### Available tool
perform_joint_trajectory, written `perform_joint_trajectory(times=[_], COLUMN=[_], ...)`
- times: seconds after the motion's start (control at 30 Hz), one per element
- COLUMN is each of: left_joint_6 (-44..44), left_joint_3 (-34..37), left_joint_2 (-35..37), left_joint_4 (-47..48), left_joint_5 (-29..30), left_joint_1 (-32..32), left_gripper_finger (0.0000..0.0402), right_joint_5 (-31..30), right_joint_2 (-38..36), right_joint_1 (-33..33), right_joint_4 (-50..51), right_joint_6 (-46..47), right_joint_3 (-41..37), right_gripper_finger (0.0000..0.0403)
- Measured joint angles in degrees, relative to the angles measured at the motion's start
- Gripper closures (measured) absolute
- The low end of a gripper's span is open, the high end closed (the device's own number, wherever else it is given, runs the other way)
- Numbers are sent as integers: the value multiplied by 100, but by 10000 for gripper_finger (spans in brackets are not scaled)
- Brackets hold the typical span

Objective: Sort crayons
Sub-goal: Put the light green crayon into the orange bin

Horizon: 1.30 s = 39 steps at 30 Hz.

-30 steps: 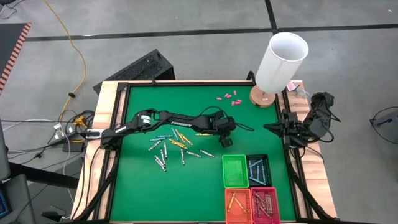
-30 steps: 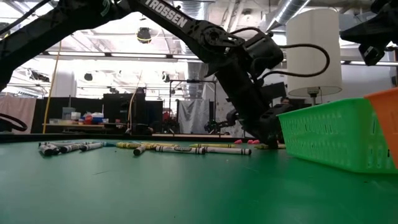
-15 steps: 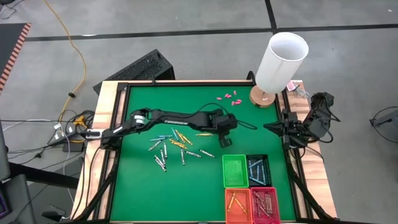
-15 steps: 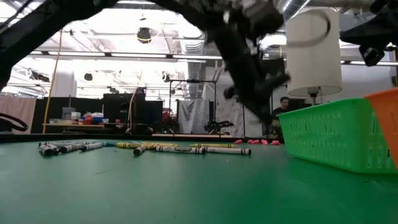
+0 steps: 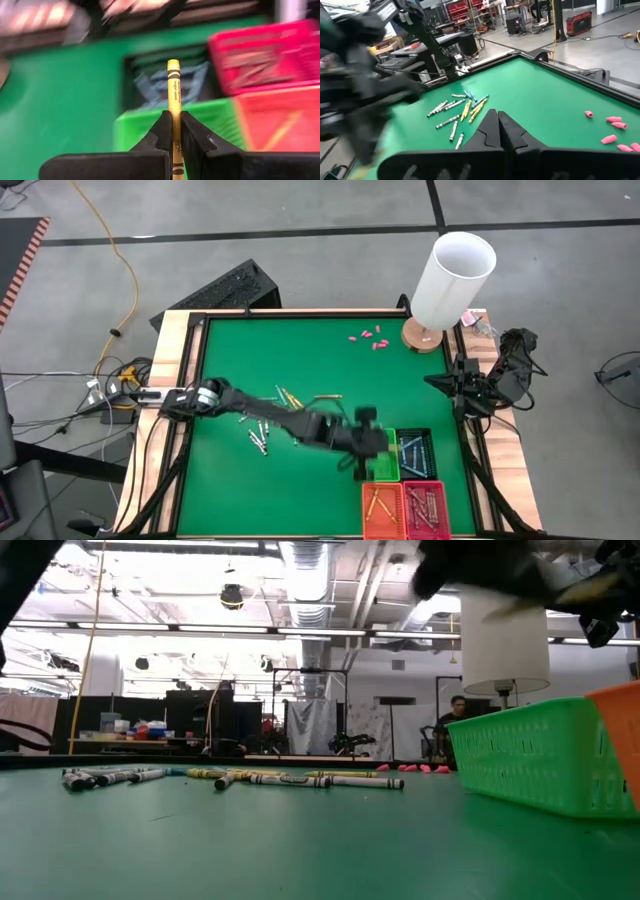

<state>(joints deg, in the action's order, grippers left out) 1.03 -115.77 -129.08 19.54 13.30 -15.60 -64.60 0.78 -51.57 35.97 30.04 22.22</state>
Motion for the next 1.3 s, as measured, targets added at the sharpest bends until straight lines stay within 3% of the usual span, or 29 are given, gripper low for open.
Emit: perform_joint_trajectory(times=[0.4, 0.57, 0.9, 1.03, 1.3], left_joint_6=[-1378, -1197, -545, -533, -276], left_joint_3=[-3, 1, 5, 5, 5], left_joint_2=[-101, -536, -895, -891, -889], left_joint_4=[-1723, -2372, -2096, -1844, -1688], left_joint_5=[-1025, -1439, -1727, -1912, -1941], left_joint_1=[-834, -805, -632, -618, -599], left_gripper_finger=[397, 396, 393, 367, 271], right_joint_5=[2, 9, 85, 80, 90], right_joint_2=[1, 0, 0, -2, -2], right_joint_1=[-2, -2, -2, -2, -2], right_joint_4=[11, 36, 183, 350, 717], right_joint_6=[283, 450, 489, 625, 1070], right_joint_3=[0, 0, 0, 0, 0], right_gripper_finger=[403, 403, 403, 403, 403])
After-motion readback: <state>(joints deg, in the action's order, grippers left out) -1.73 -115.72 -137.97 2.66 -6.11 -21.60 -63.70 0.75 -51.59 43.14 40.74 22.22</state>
